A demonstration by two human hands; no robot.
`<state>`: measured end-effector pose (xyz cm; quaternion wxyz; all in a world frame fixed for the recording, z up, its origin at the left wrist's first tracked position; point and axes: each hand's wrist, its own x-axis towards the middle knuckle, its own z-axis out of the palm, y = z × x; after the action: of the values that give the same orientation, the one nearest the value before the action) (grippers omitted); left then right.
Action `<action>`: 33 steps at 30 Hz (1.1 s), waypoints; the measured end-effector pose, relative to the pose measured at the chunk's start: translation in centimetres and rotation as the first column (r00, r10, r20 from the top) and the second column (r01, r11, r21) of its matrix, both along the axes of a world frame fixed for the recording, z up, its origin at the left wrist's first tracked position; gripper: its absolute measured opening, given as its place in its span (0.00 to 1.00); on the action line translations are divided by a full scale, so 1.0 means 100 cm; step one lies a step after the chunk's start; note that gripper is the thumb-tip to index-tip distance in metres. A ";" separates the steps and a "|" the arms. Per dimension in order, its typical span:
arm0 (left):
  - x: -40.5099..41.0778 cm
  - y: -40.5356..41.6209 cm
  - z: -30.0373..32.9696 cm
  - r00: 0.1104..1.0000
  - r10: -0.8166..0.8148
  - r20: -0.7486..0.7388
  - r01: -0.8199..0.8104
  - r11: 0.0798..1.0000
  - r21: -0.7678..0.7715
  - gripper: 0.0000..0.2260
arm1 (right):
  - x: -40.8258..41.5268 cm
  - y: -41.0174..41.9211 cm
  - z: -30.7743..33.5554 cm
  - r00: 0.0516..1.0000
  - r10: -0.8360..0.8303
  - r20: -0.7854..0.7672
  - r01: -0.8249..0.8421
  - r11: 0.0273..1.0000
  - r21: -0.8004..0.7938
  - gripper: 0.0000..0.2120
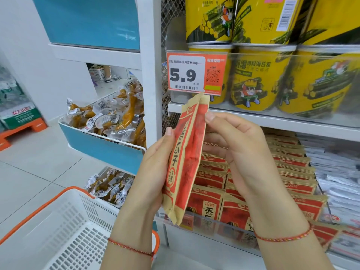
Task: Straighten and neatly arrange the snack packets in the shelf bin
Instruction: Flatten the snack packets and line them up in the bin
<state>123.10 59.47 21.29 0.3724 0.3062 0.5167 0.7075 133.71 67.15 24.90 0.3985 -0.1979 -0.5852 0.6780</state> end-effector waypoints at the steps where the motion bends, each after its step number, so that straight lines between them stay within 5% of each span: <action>1: 0.001 0.000 0.000 1.000 0.000 0.010 0.000 1.000 0.007 0.18 | 0.000 0.000 0.000 1.000 0.002 -0.007 -0.002 1.000 -0.003 0.08; 9: -0.002 0.005 -0.004 0.995 0.097 0.016 -0.098 0.994 0.051 0.14 | 0.003 0.005 -0.005 0.995 -0.004 0.095 -0.004 0.996 0.085 0.09; 16: -0.013 0.005 -0.006 0.932 0.314 0.181 -0.348 0.916 0.202 0.14 | 0.010 0.010 -0.013 0.882 0.250 0.399 -0.334 0.930 0.155 0.13; 33: -0.023 0.010 -0.014 0.895 0.325 0.307 -0.406 0.877 0.257 0.15 | 0.006 0.008 -0.014 0.880 0.301 0.368 -0.380 0.911 0.162 0.11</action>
<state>120.84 60.42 19.89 0.2405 0.1640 0.3939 0.8718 134.29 67.98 23.47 0.1871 -0.1563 -0.7442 0.6219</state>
